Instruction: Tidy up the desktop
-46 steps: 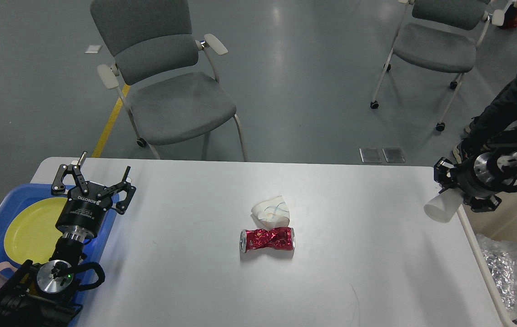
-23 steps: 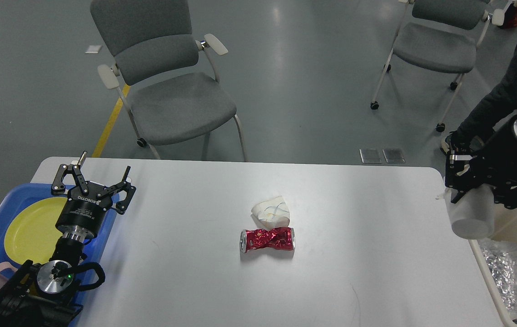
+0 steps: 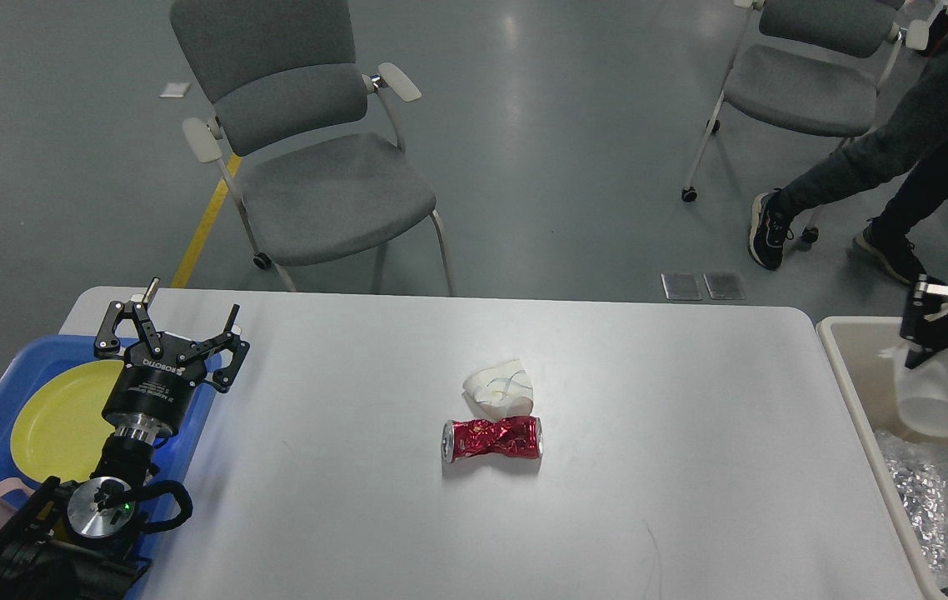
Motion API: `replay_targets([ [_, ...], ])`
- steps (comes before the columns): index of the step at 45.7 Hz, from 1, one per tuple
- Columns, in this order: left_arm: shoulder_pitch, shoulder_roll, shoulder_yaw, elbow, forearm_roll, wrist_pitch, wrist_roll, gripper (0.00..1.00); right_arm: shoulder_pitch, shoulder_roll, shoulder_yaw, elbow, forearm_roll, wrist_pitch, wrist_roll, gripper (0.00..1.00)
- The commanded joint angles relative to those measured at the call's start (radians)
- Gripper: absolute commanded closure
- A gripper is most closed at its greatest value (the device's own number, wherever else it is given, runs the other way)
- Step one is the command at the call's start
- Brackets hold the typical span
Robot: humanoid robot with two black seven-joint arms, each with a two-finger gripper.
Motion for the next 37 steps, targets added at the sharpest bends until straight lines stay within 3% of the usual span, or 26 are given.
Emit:
replay_targets([
  [1,0.001,0.0,0.0,0.0,0.0,0.0,0.0,0.04,-0.158,-0.121,0.006,-0.172,-0.043,-0.026,-0.004,1.0],
  [7,0.001,0.0,0.0,0.0,0.0,0.0,0.0,0.04,-0.436,-0.204,0.123,-0.414,-0.046,-0.061,0.005,1.0],
  [8,0.001,0.0,0.0,0.0,0.0,0.0,0.0,0.04,-0.574,-0.226,0.21,-0.501,-0.046,-0.073,0.005,1.0],
  [17,0.001,0.0,0.0,0.0,0.0,0.0,0.0,0.04,-1.055,-0.198,0.535,-0.862,-0.046,-0.107,0.006,1.0],
  [28,0.001,0.0,0.0,0.0,0.0,0.0,0.0,0.04,-1.5,0.01,0.758,-1.249,-0.04,-0.274,0.008,1.0],
  [37,0.001,0.0,0.0,0.0,0.0,0.0,0.0,0.04,-1.7,0.157,0.763,-1.404,-0.028,-0.504,0.003,1.0],
])
